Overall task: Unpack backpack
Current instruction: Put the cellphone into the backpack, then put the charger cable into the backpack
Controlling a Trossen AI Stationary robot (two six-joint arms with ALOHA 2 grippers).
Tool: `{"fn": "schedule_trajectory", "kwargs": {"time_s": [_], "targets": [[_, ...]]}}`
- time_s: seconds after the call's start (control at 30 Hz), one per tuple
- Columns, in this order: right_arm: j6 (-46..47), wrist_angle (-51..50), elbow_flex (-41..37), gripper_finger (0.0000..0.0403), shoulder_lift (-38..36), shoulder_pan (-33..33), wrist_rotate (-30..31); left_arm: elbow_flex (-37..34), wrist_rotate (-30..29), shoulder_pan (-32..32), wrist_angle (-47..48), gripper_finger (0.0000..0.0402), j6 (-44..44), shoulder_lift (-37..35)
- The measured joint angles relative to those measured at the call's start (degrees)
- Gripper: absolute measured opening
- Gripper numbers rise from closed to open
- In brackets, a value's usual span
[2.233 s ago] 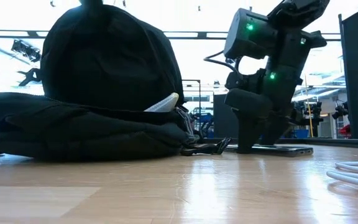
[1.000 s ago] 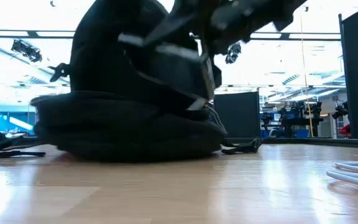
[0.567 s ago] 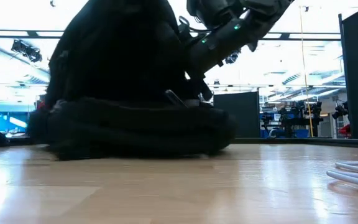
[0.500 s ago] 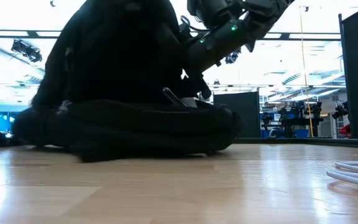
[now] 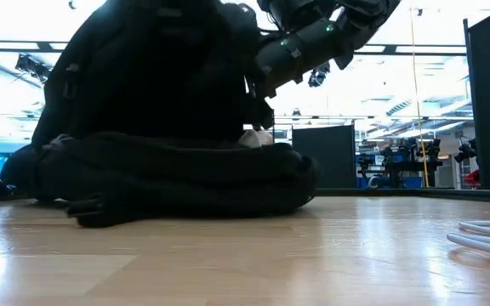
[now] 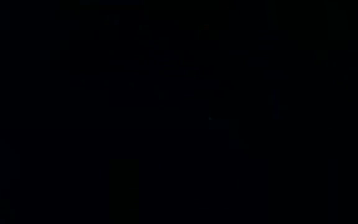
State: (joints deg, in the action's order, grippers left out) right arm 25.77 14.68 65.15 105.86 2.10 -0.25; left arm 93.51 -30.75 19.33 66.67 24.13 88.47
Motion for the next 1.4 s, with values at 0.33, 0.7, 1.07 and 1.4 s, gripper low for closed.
{"fn": "schedule_trajectory", "kwargs": {"time_s": [0.33, 0.7, 1.07, 1.4], "targets": [[1.26, -19.39, 0.1, 0.0229, -5.56, 8.78, -11.13, 0.02, -0.49, 0.61, 2.56, 0.0005, 0.96, 0.0], [11.73, -42.27, 0.06, 0.022, -7.6, 26.65, 2.73, 0.02, -0.53, 0.96, 2.59, 0.0007, 1.22, 0.0], [7.58, -47.03, 0.06, 0.0293, -7.6, 38.27, 13.31, 0.02, -0.51, 0.96, 2.58, 0.0007, 1.48, 0.0], [5.88, -46.49, -0.01, 0.0296, -2.21, 36.33, 9.89, 0.02, -0.06, 1.07, 2.69, 0.0007, 1.65, 0.0]]}}
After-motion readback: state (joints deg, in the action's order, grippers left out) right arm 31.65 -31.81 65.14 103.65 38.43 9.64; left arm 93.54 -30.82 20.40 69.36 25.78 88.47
